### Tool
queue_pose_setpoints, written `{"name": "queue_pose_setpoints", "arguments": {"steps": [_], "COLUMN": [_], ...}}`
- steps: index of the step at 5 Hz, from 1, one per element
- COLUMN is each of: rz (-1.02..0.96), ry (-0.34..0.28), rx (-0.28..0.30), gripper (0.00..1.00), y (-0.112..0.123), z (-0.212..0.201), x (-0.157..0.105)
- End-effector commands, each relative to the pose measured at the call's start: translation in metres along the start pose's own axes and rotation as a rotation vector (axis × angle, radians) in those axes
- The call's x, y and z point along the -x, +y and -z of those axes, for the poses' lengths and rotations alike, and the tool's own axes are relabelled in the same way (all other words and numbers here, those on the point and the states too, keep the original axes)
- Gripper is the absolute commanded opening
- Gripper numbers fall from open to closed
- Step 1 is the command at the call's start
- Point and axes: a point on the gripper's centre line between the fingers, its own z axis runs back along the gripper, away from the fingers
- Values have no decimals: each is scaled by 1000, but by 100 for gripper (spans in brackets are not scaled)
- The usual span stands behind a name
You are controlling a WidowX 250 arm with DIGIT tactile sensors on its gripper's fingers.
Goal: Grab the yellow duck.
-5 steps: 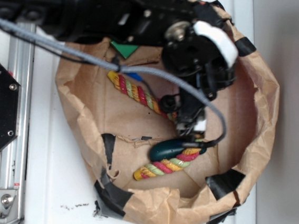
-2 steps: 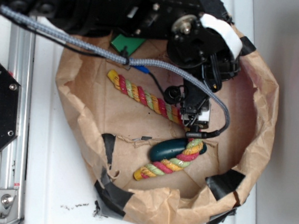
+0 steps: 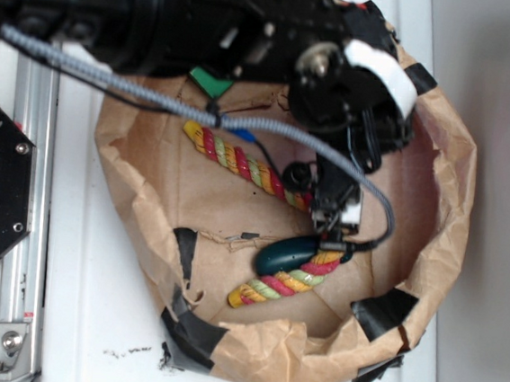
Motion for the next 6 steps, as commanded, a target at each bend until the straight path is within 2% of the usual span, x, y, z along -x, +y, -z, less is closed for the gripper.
{"name": "queue_pose_setpoints", "arguments": {"steps": [1,2,4,6], "rz": [-21,-62,-72,-129], "ry": [-19,-13,30,38], "rx": [-38,-61,-81,-119], "gripper": [100,100,100,100], "y": [5,23,36,56], "z": [8,10,24,24], "x": [-8,-1,9,15]}}
